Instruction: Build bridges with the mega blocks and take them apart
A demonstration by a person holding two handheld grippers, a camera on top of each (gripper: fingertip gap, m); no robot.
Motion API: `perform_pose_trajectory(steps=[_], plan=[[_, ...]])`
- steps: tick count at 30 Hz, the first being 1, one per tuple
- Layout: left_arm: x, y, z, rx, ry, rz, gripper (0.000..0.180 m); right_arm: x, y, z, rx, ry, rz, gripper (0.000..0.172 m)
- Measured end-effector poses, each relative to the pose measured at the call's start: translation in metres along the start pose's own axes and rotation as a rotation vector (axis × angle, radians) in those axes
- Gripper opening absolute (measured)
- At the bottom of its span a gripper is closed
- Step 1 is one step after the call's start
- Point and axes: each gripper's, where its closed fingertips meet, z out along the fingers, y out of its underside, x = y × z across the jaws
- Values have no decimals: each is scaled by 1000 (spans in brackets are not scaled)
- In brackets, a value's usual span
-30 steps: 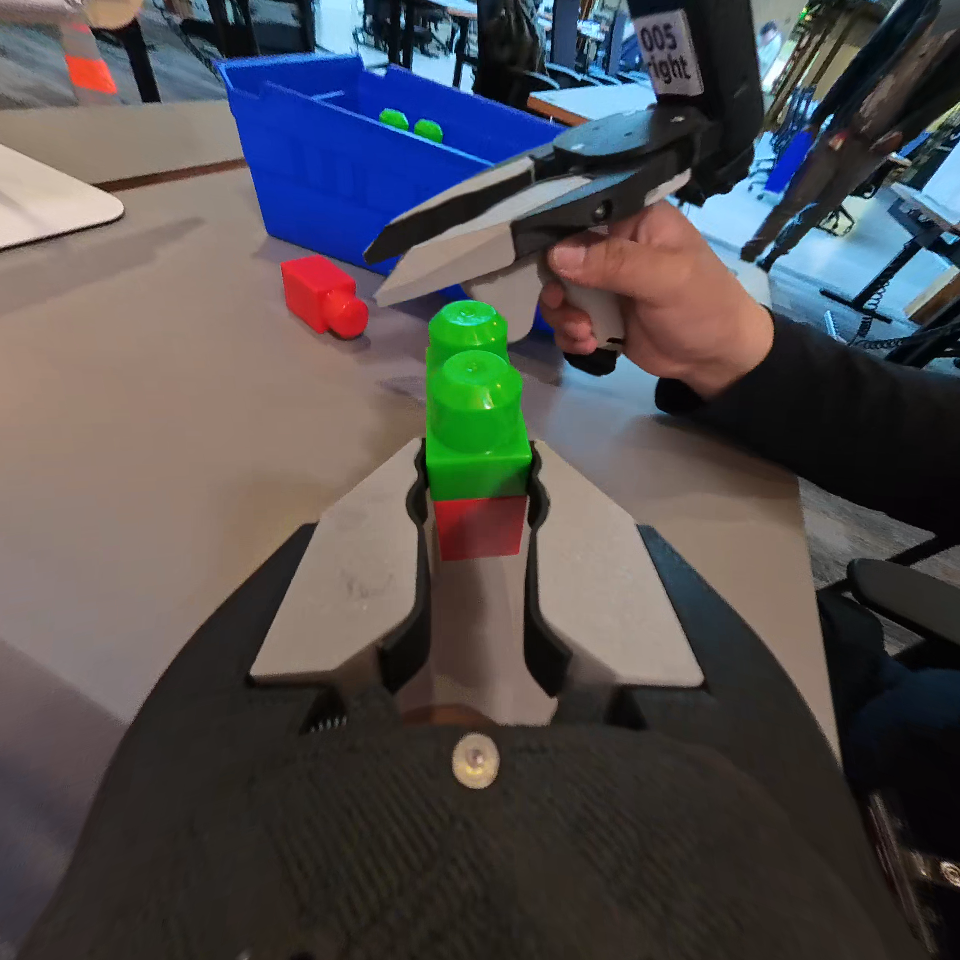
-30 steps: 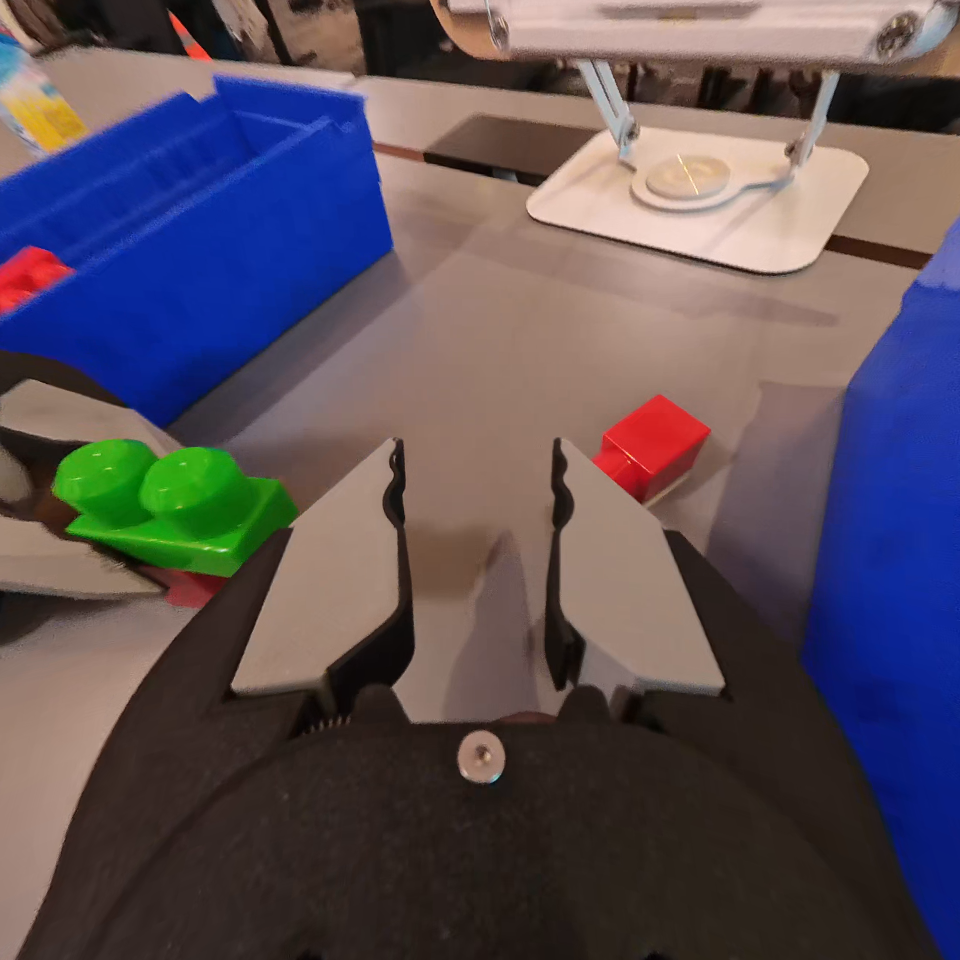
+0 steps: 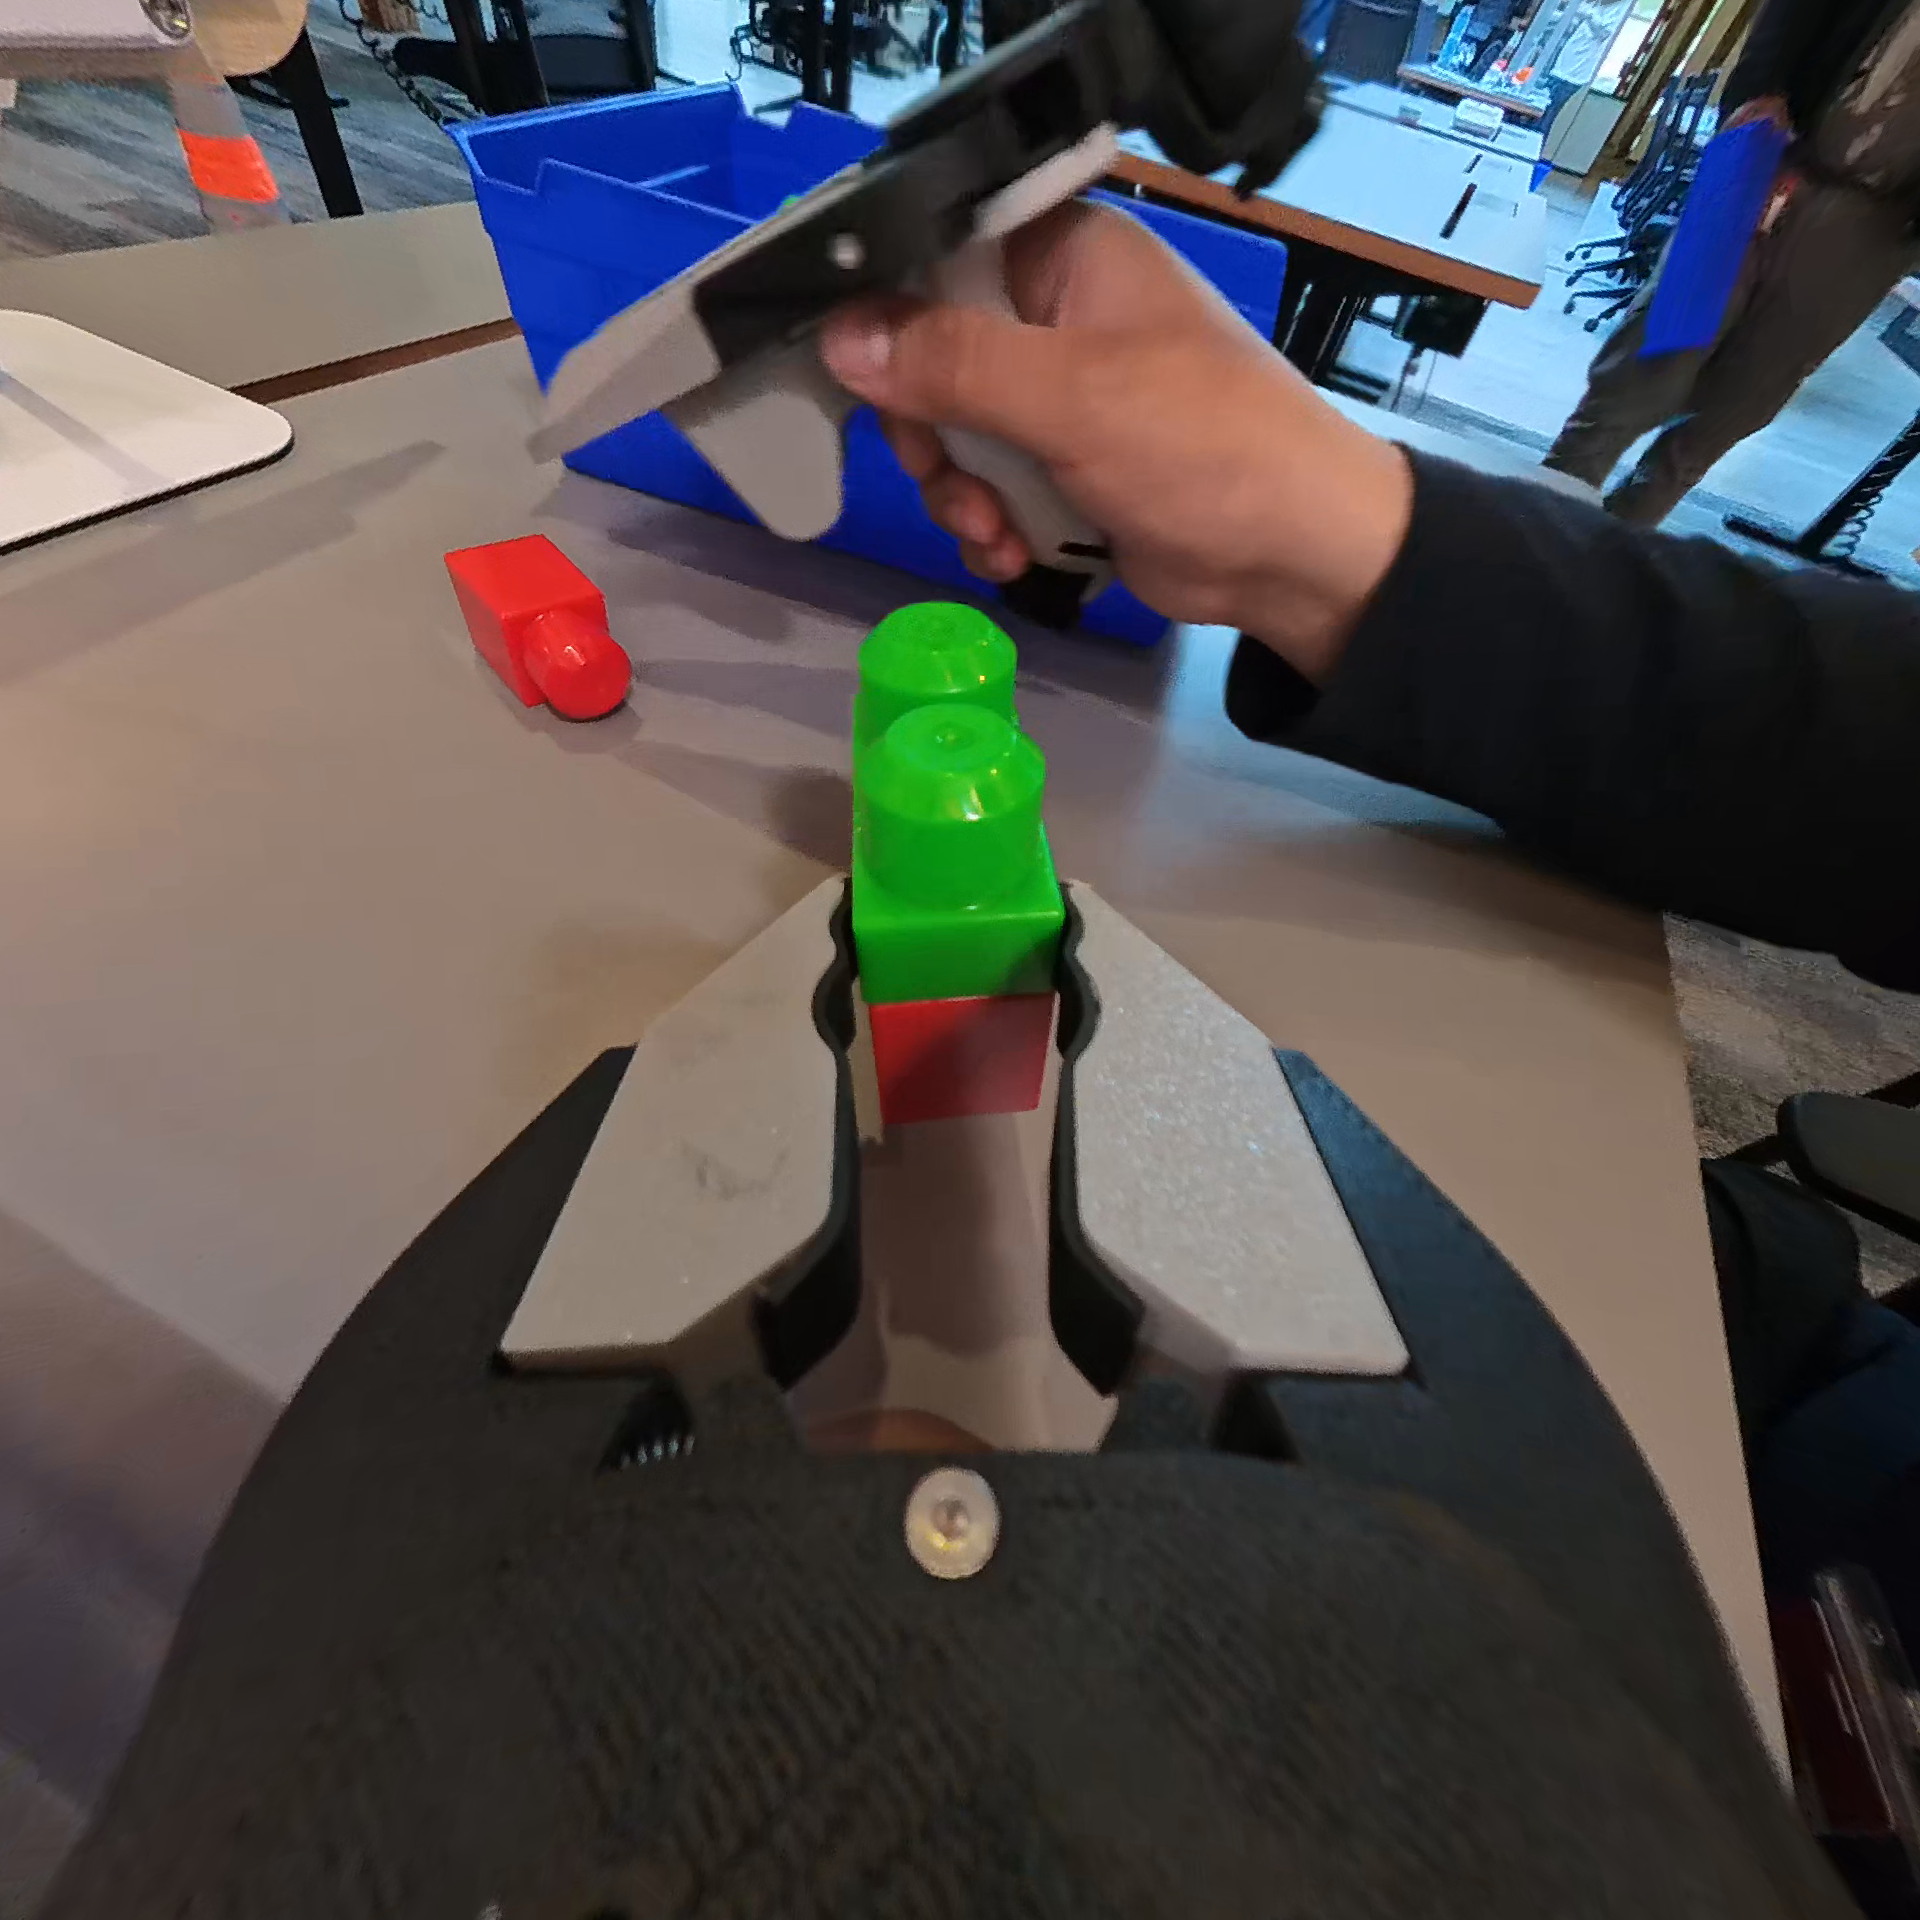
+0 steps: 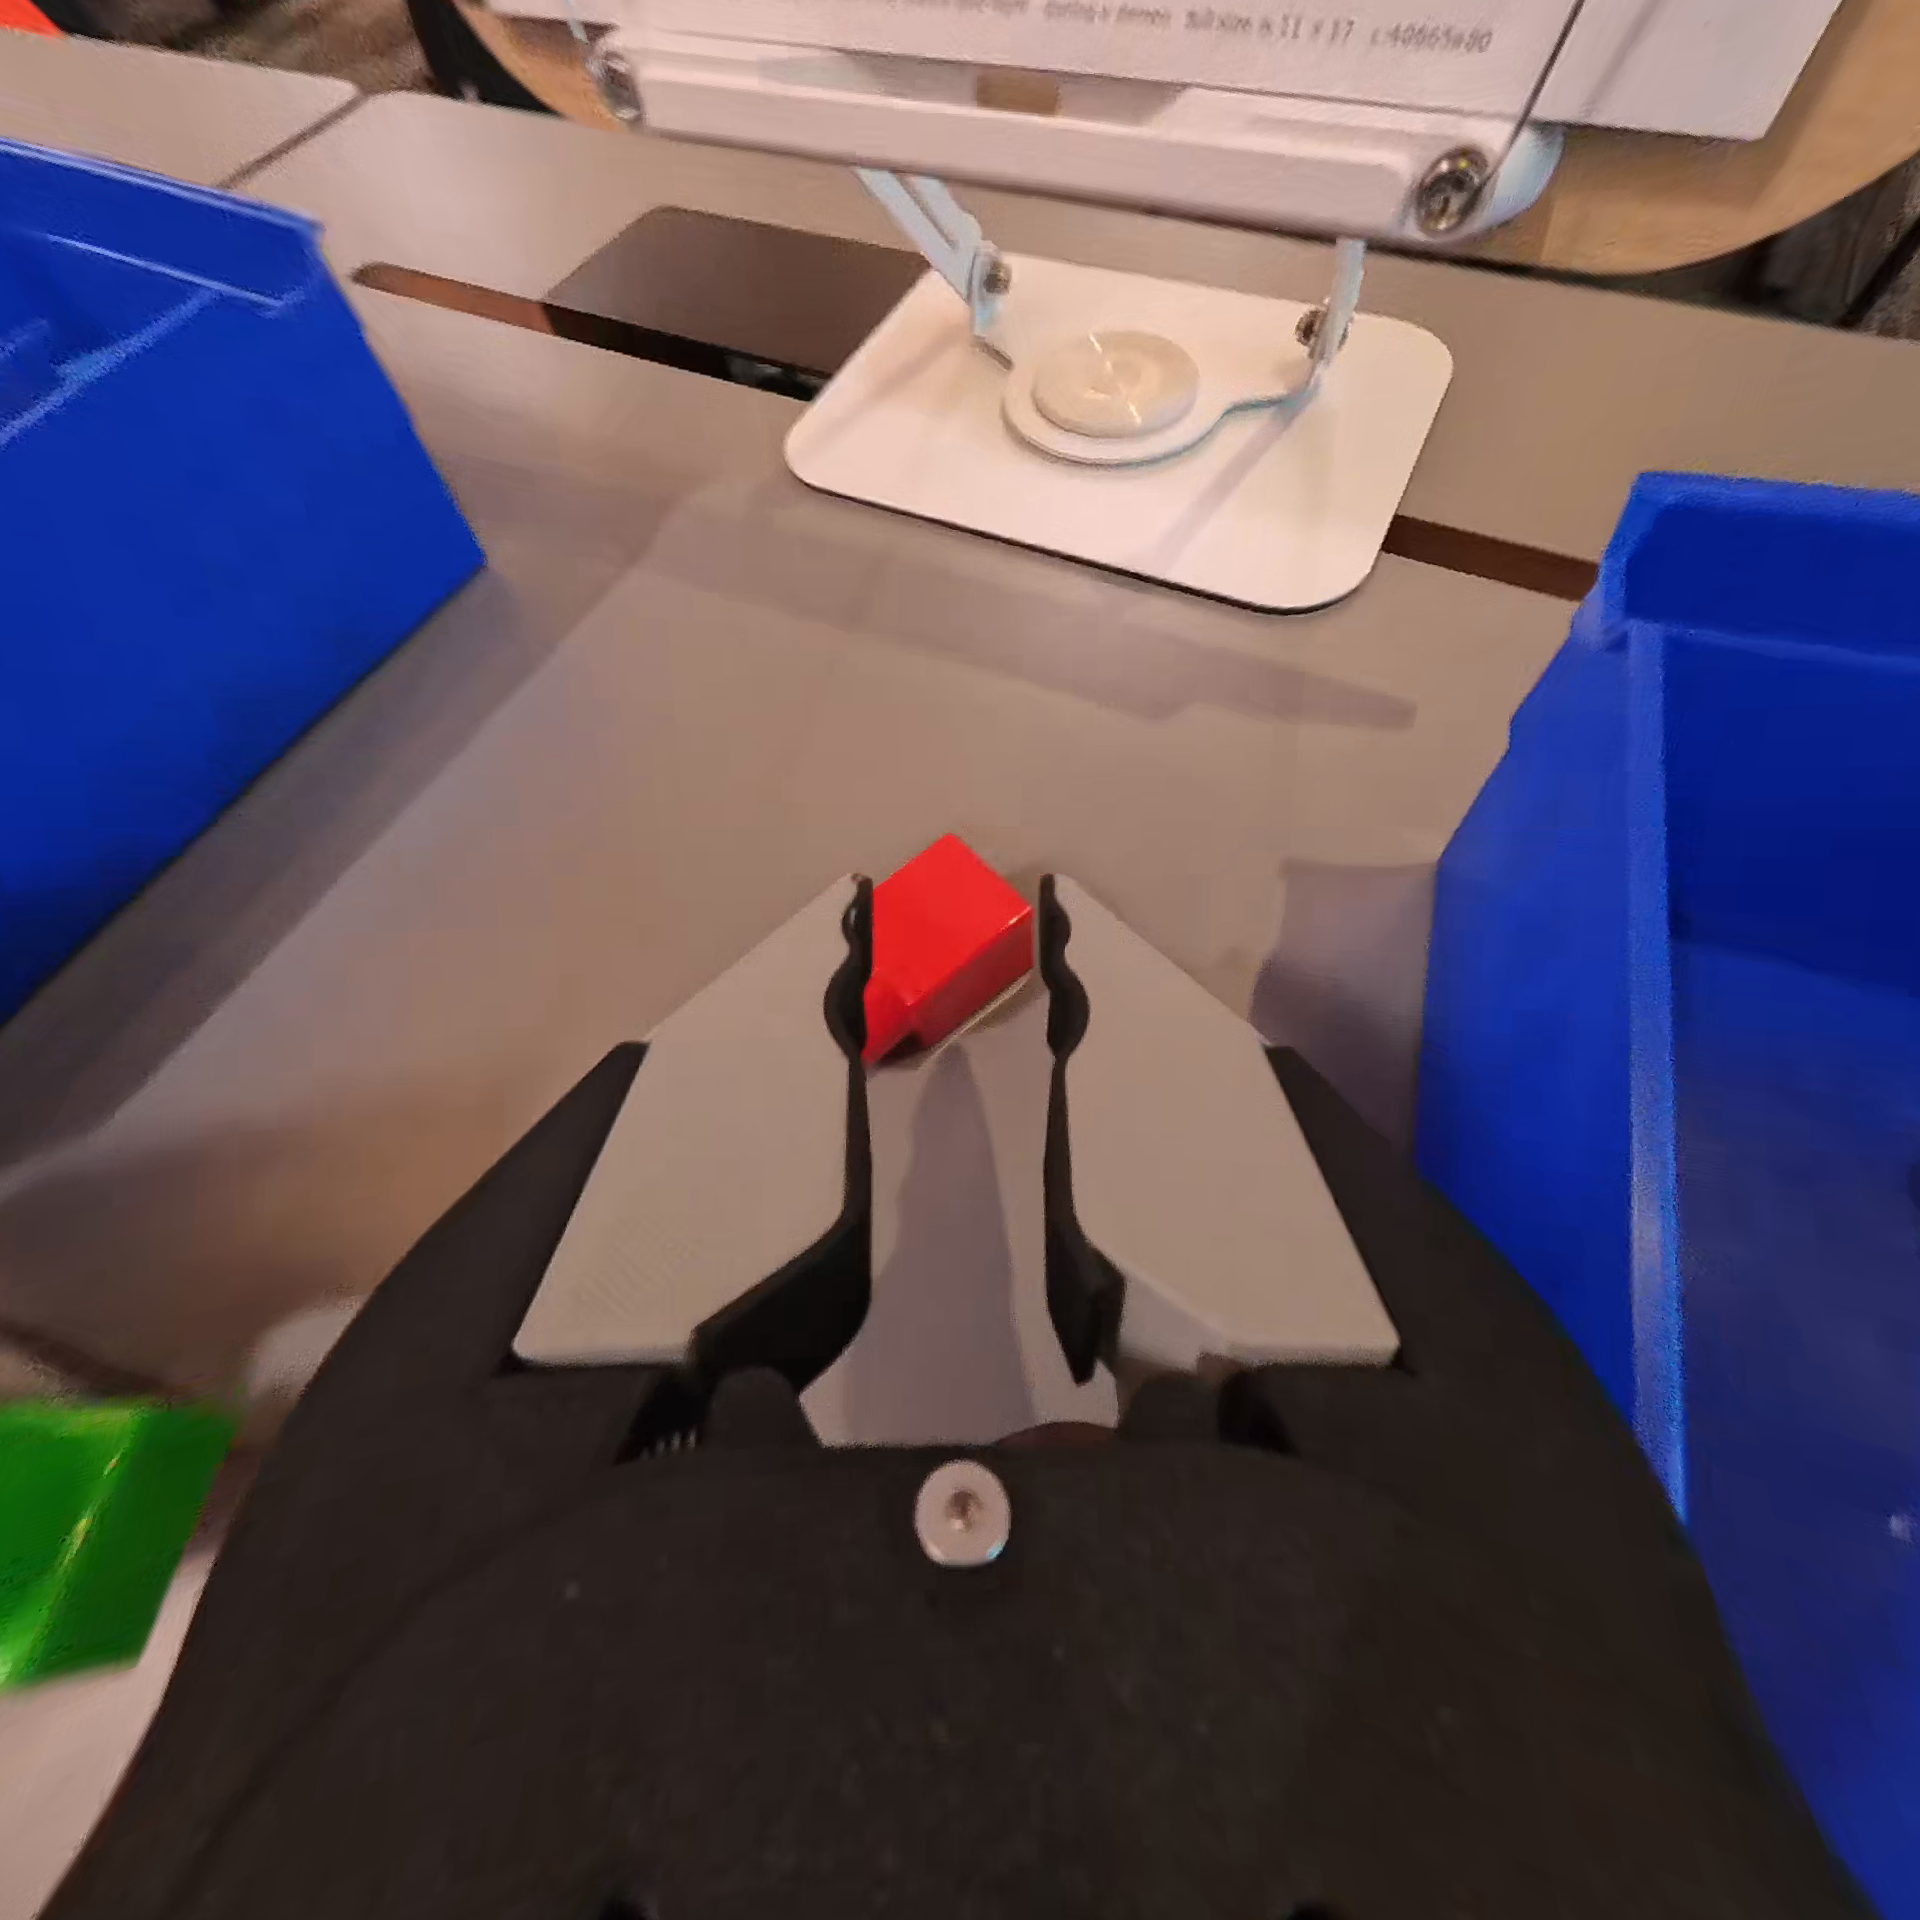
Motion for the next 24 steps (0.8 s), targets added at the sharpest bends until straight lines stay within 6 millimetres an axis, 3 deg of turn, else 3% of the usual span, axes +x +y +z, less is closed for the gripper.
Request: perform_pose_trajectory(steps=[4, 9, 16, 21, 24], plan=[[8, 0, -1, 2, 29, 31, 35, 8, 7, 35, -105, -15, 16, 30], [13, 1, 0, -2, 58, 40, 34, -21, 25, 50, -214, -221, 14, 27], [19, -1, 1, 4, 93, 51, 34, -90, 55, 15, -315, -635, 32, 25], [13, -5, -3, 33, 55, 56, 34, -87, 47, -14, -198, -612, 62, 31], [-3, -5, -3, 34, -28, 40, 34, -69, 44, -34, -135, -472, 45, 31]])
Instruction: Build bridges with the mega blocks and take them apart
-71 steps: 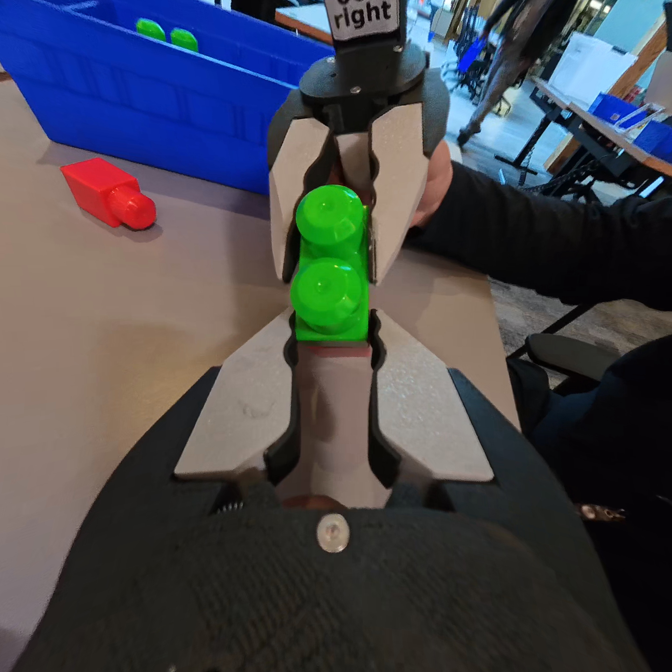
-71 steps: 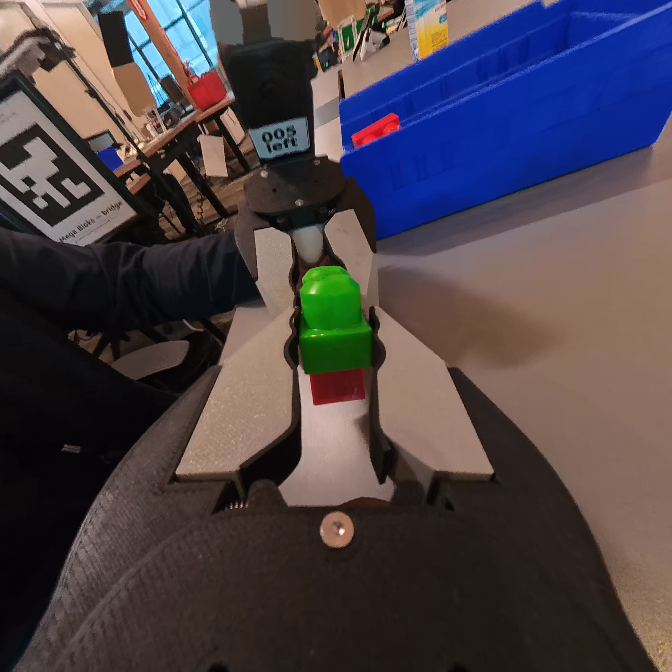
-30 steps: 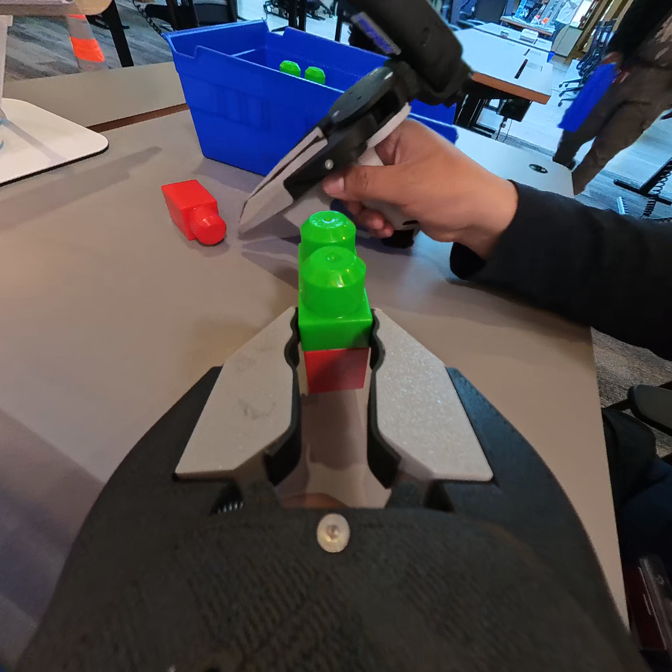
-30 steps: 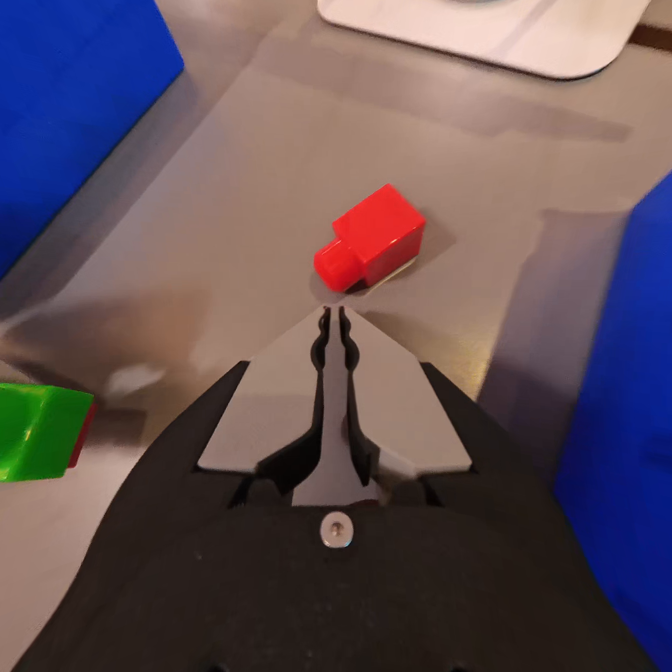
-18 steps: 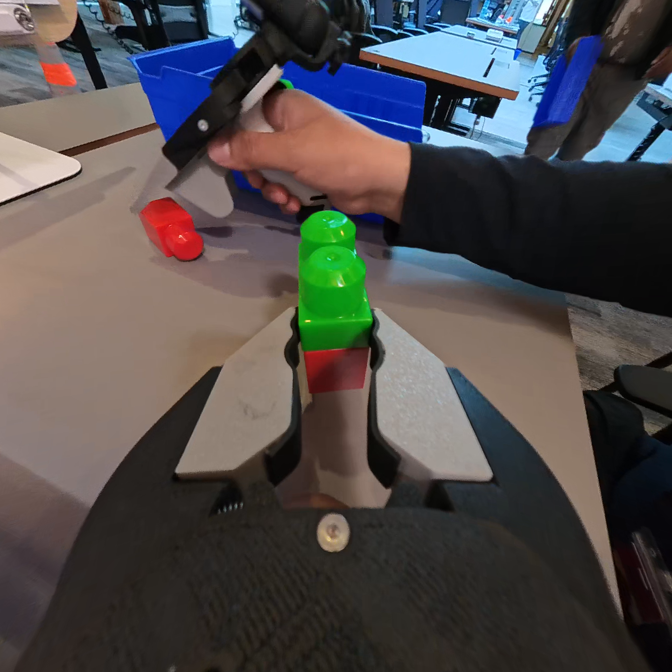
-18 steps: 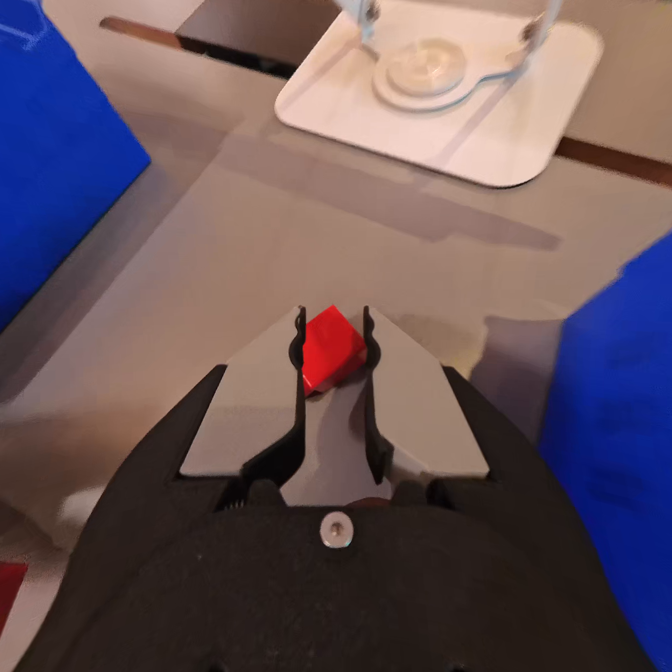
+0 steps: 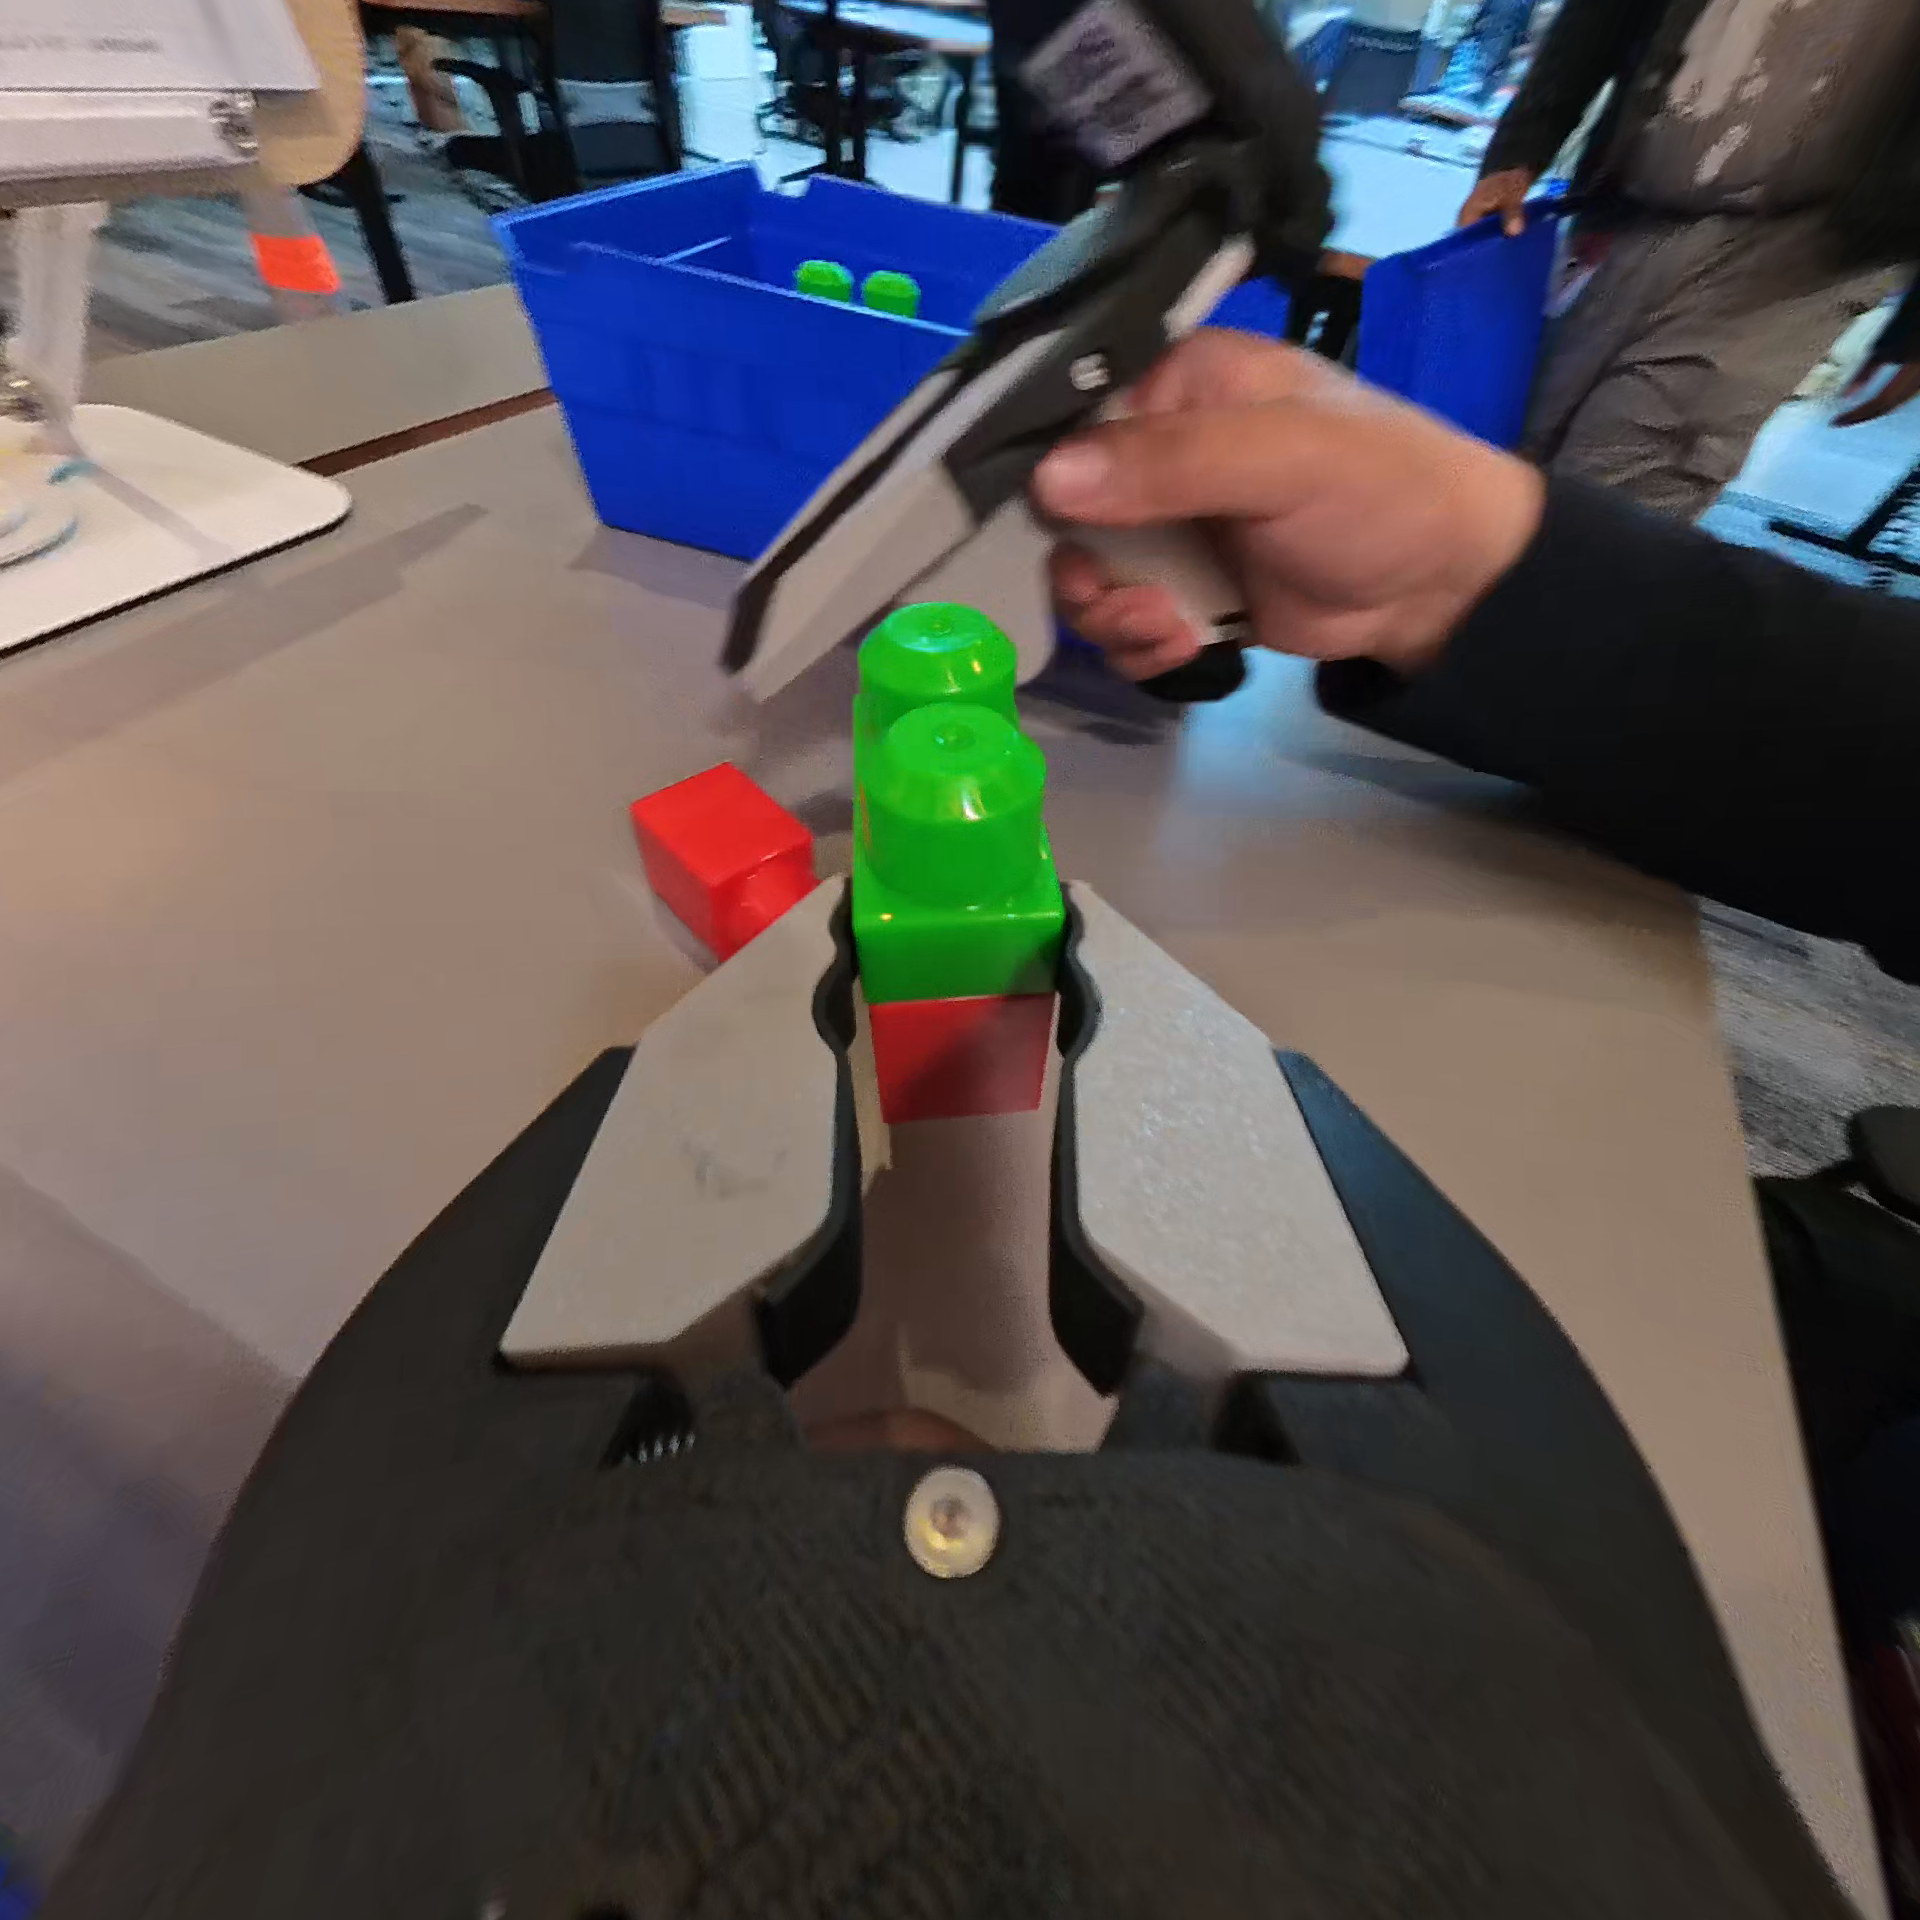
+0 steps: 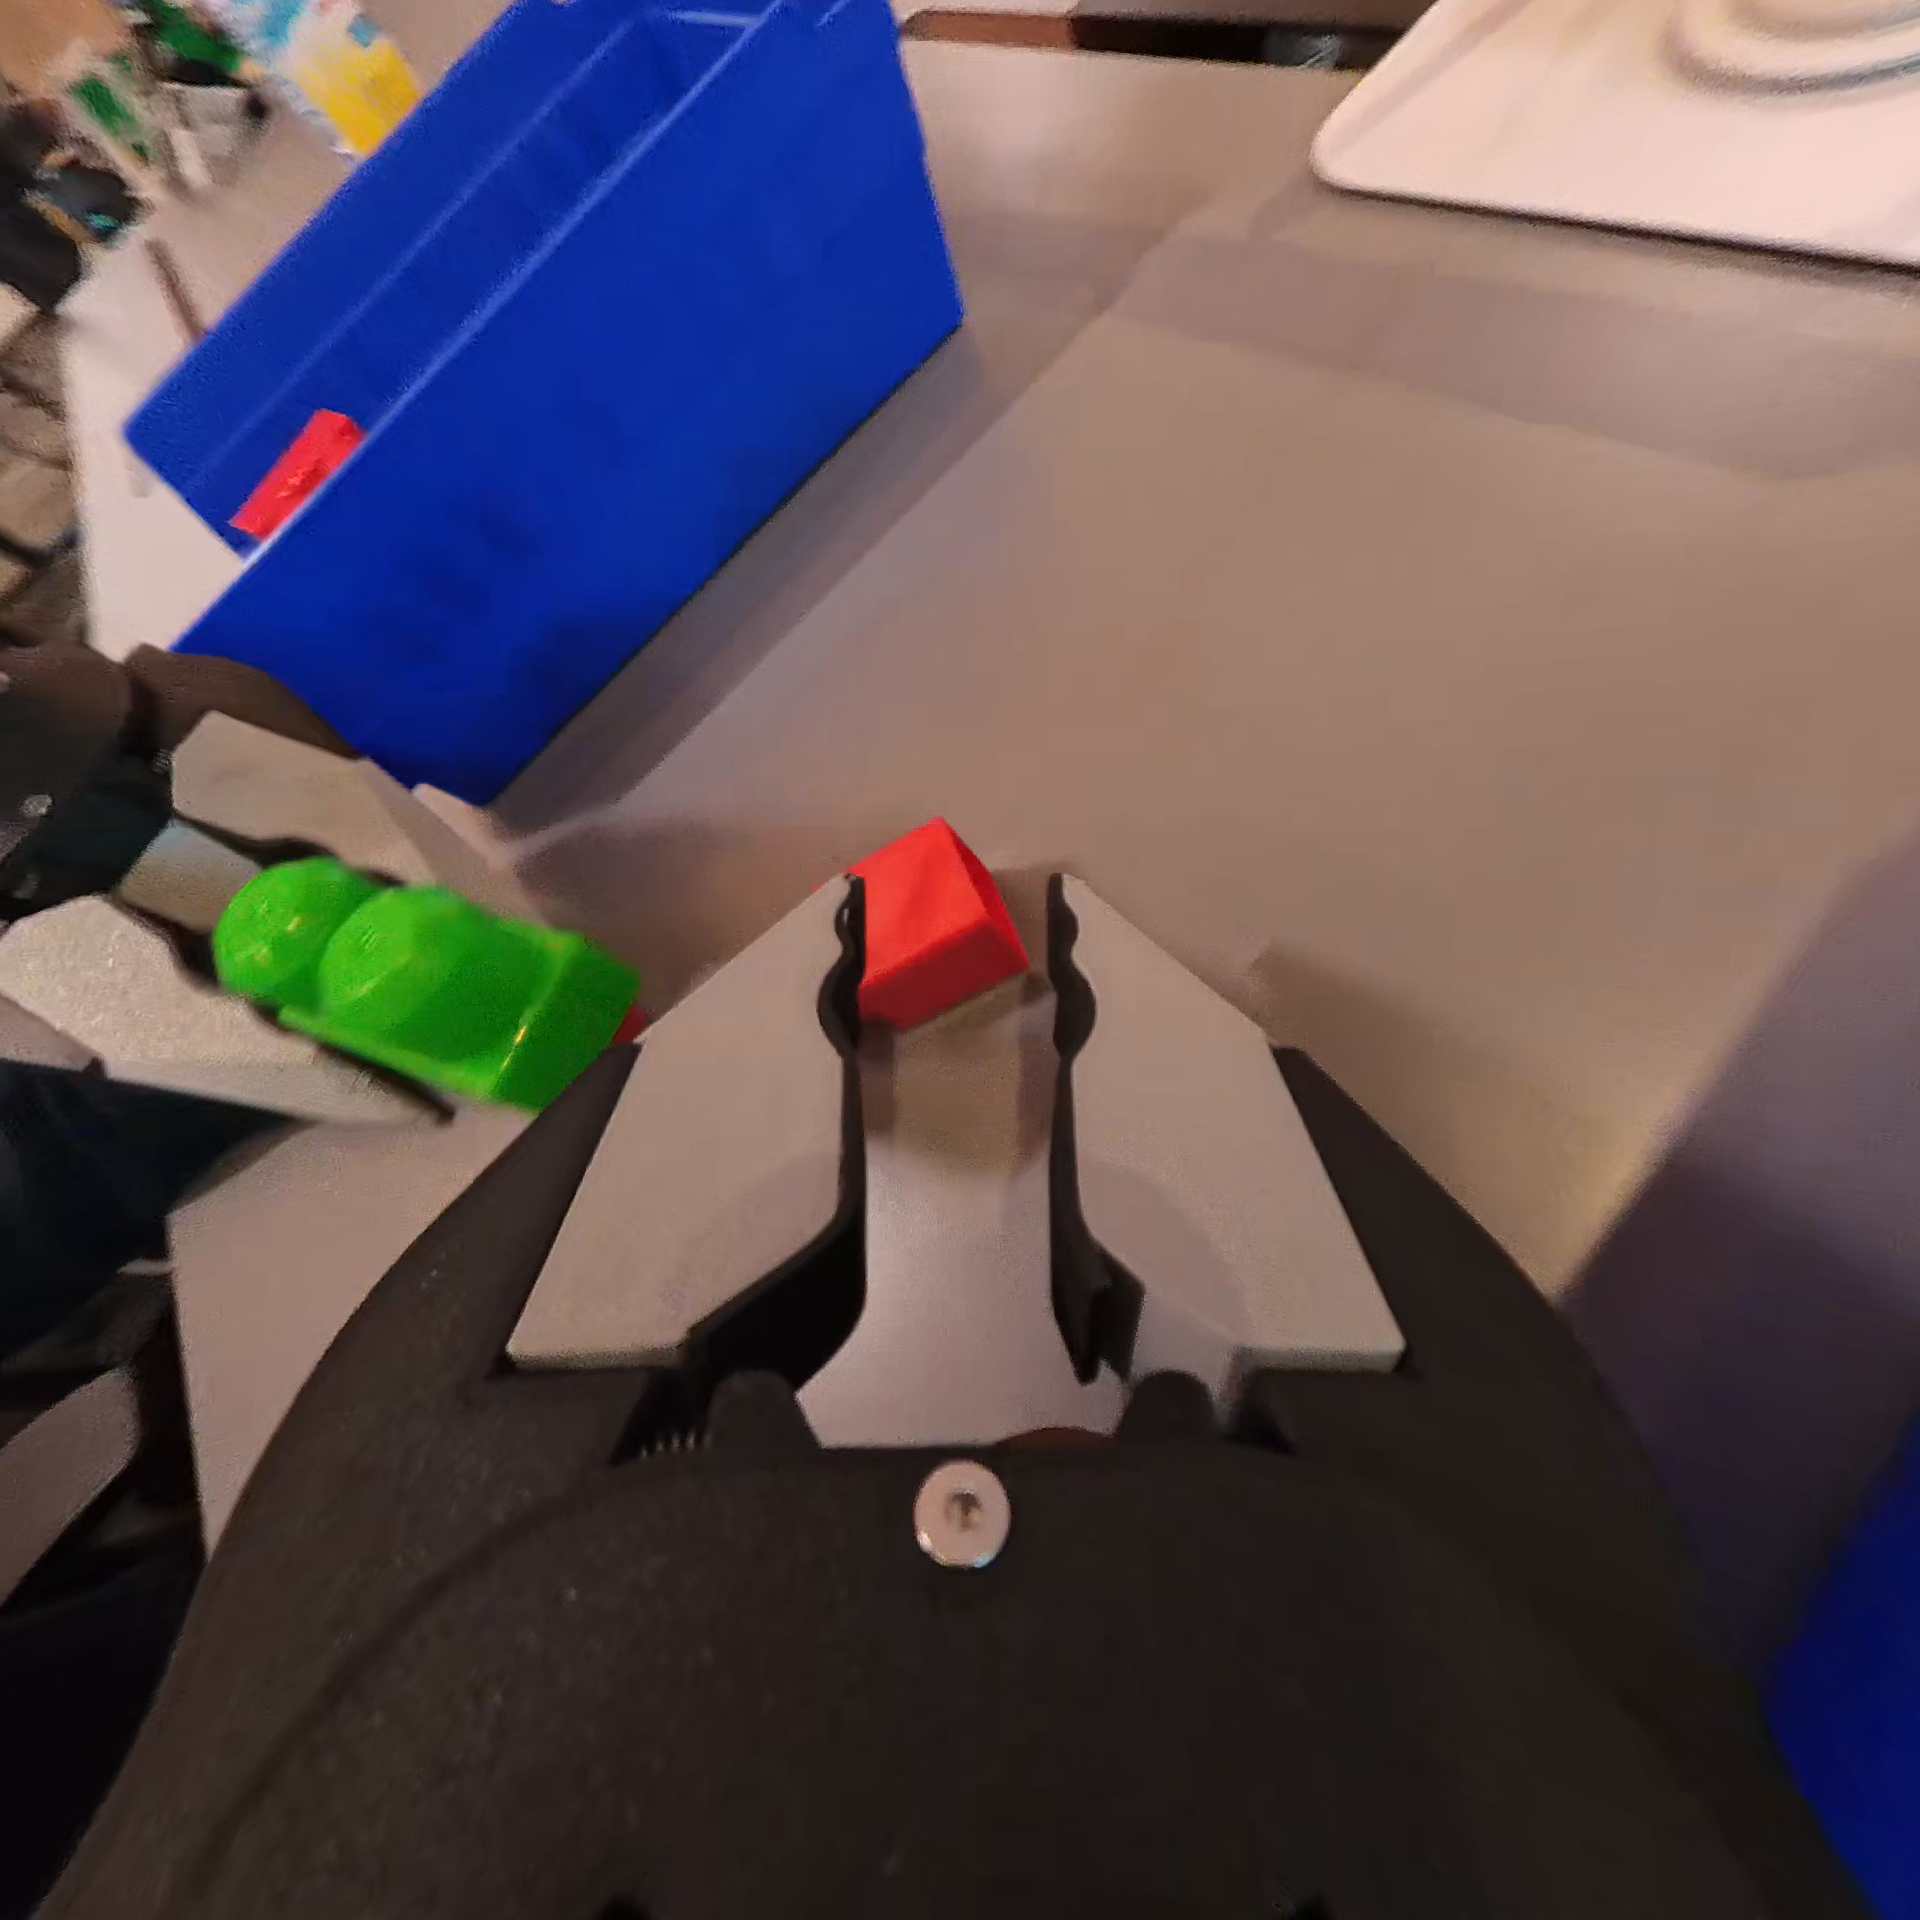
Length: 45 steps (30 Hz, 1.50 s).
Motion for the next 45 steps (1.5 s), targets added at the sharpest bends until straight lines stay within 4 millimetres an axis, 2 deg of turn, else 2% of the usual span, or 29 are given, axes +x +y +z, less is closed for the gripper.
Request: perform_pose_trajectory(steps=[2, 4, 5, 6, 9, 14, 17, 19, 21, 28, 29, 32, 34, 37, 40, 42, 45], plan=[[-12, 2, 0, -9, -62, -21, 35, -6, 0, -19, 36, 47, -10, 30], [-19, 0, -2, 6, -92, -49, 35, -41, 4, -29, 64, -69, -32, 20], [-21, -2, -3, 17, -101, -57, 35, -58, 9, -28, 53, -127, -41, 15], [-20, -4, -4, 27, -94, -63, 35, -65, 14, -25, 38, -140, -42, 16], [-22, -3, -3, 23, -117, -59, 34, -78, 18, -10, 29, -182, -17, 22], [-29, 8, -5, -42, -203, 9, 35, -72, 21, 5, 16, -187, 34, 20], [-19, 16, 1, -104, -175, 48, 44, -65, 28, 6, -11, -139, 16, 25], [-11, 21, 3, -131, -145, 32, 56, -62, 28, 6, -12, -119, 9, 25], [-4, 24, 1, -142, -118, 15, 61, -62, 28, 7, -12, -115, 6, 25], [13, 21, -5, -95, -57, -51, 57, -51, 27, 18, -41, -80, -2, 24], [14, 21, -4, -95, -46, -65, 61, -48, 25, 21, -42, -67, -7, 24], [8, 24, -1, -112, -58, -115, 48, -46, 22, 31, -59, -49, -25, 24], [11, 24, 0, -120, -29, -126, 48, -45, 20, 33, -69, -22, -48, 24], [13, 21, -4, -87, -9, -134, 46, -37, 17, 22, -45, 70, -86, 28], [18, 20, -8, -76, 25, -152, 37, -30, 23, -7, 13, 156, -96, 29], [27, 21, -7, -87, 74, -145, 28, -38, 36, -22, 44, 140, -113, 30], [35, 31, 3, -167, 99, -134, 34, -41, 57, -34, 22, 128, -116, 33]])
